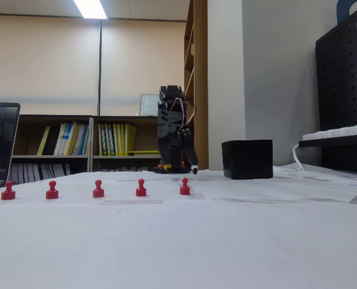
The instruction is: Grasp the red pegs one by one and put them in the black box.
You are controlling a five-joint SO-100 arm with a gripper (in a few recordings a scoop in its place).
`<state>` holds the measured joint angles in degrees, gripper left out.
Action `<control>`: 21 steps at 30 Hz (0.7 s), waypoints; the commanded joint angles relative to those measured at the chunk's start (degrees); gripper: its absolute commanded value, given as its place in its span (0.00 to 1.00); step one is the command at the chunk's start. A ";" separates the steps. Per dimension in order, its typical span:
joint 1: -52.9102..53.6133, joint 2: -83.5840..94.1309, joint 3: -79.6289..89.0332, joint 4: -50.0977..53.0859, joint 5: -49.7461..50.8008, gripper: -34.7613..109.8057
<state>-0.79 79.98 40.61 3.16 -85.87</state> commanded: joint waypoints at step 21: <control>2.90 38.23 18.54 -41.92 0.88 0.40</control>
<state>1.58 115.14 54.84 -37.79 -84.20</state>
